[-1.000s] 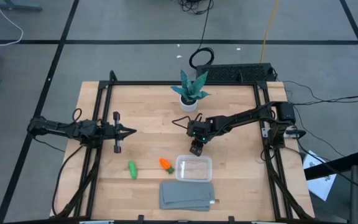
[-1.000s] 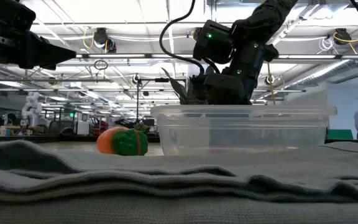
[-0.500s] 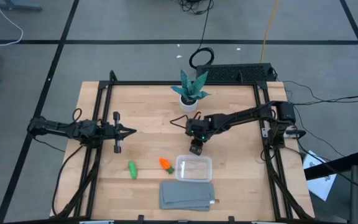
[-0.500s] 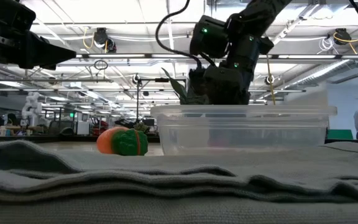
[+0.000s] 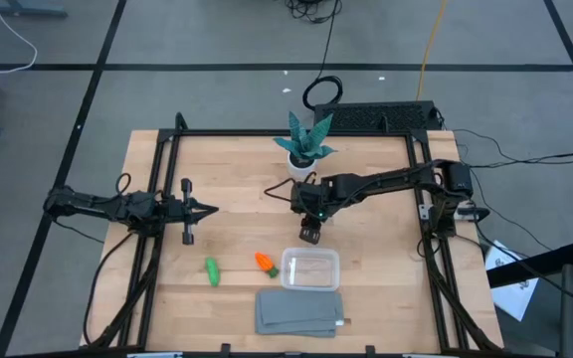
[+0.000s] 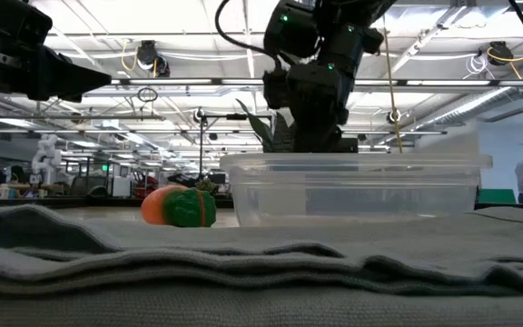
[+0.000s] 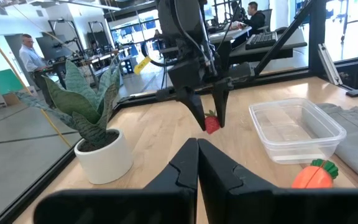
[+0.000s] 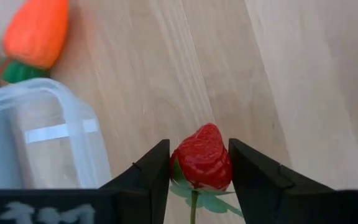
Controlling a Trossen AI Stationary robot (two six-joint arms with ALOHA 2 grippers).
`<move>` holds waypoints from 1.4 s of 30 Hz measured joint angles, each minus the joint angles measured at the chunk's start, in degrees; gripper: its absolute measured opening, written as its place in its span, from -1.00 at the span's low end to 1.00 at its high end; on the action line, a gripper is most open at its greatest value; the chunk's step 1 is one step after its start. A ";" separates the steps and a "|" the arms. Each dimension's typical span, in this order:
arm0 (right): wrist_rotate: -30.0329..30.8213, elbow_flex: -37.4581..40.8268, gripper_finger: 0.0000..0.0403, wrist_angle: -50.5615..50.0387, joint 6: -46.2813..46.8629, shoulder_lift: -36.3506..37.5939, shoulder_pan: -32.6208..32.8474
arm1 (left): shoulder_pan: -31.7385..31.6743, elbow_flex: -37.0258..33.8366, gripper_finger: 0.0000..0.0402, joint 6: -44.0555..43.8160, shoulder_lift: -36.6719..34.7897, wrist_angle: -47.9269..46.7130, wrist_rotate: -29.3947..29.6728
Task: Pick and placing Produce into tupperware
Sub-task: Put the red strawberry into the container
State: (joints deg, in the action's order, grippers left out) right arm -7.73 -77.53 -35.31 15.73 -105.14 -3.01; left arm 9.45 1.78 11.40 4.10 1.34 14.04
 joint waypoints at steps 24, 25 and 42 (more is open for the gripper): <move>-0.21 -9.10 -0.33 -8.51 -6.27 3.51 0.02 | 0.00 0.00 -0.95 -0.86 0.00 -0.39 0.00; -0.57 -9.10 -0.33 -8.54 -6.45 3.48 0.07 | 0.00 0.00 -0.95 -0.99 0.00 -0.39 0.00; -3.33 -9.10 -0.33 -6.32 -12.86 3.50 2.53 | 0.00 0.00 -0.95 -1.18 0.00 -0.35 0.00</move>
State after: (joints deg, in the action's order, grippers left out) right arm -11.06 -86.63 -41.63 2.87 -101.65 -0.47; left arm 9.45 1.78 10.22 4.10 0.99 14.04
